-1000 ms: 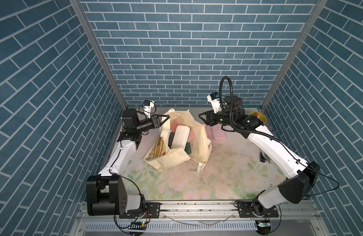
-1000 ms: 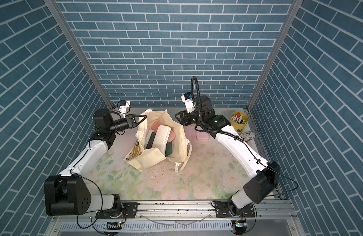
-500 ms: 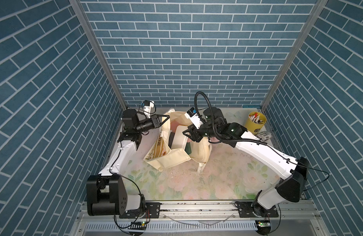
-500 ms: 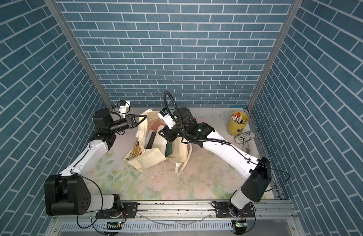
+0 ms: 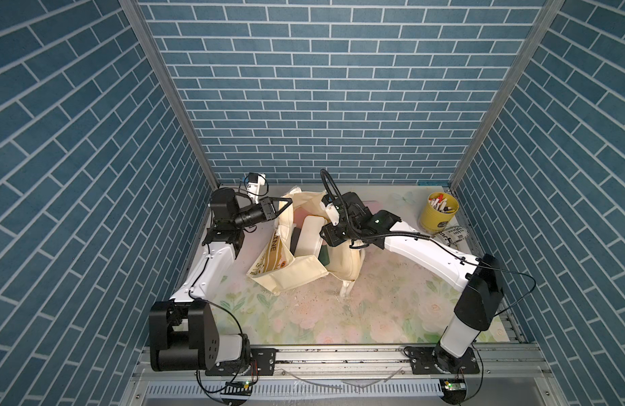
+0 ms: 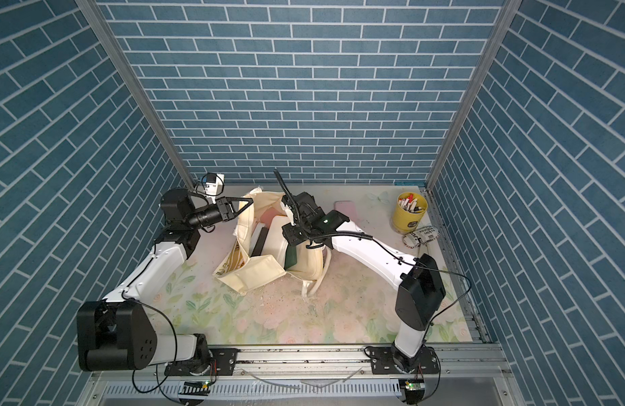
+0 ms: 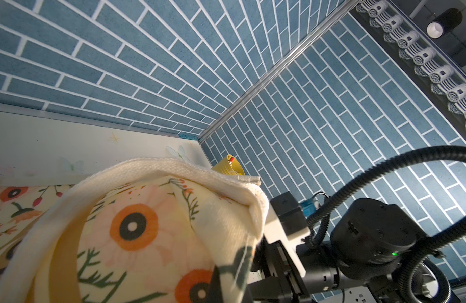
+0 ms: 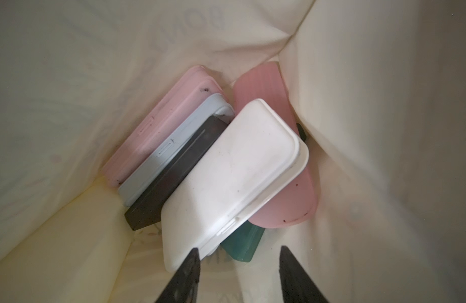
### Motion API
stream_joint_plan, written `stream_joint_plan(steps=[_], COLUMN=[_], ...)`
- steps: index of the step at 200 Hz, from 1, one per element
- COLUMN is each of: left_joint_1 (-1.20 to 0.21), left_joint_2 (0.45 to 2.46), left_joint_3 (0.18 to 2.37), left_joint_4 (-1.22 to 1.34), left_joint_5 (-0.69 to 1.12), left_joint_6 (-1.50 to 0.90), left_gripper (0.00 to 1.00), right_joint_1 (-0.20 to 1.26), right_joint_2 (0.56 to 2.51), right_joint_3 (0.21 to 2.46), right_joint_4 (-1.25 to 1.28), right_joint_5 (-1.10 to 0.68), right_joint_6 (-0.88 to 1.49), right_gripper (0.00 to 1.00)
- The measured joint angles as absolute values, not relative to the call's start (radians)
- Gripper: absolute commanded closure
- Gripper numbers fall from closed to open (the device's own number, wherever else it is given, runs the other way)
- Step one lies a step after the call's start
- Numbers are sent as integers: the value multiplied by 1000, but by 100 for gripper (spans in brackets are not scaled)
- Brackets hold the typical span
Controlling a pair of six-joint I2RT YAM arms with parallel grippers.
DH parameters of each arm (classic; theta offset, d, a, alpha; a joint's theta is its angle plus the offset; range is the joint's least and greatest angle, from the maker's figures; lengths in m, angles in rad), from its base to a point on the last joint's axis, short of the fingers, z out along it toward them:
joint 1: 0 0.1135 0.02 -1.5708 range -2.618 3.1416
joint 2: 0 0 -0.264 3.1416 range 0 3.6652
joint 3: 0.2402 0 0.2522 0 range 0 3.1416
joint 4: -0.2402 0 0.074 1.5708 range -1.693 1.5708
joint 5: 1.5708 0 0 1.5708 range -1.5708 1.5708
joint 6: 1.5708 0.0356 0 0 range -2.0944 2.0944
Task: Take out the pencil case from the canvas bag
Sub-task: Pick up the pencil case from the canvas bag.
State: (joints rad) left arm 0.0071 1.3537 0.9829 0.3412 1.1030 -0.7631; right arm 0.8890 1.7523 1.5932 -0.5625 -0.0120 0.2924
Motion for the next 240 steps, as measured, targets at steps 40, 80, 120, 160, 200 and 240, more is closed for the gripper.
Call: stream_joint_plan(steps=[40,80,120,160,200,240], left_joint_1=[7,4,3,1,-4,-7], left_joint_2=[1354,1354,1354,1354,1354,1355], left_joint_3=[981,965,953,950,950,950], left_joint_4=[343,373,407,424,429,432], left_joint_5=[1109,1121,1120,1120,1119,1110], left_joint_6=[-764,-773,-797,-805,-810,-815], left_gripper=[100,100,100,100,100,100], right_joint_1=[870,831,822,822,823,824], right_joint_2=[1787,1797,1816,1837,1850,1872], right_joint_3=[1604,1609,1614,1615,1613,1613], right_joint_4=[-574,-570,-551,-501,-429,-365], right_joint_5=[41,33,19,14,17,45], right_joint_6=[377,451,495,556,625,651], right_gripper=[47,46,46,46,46,46])
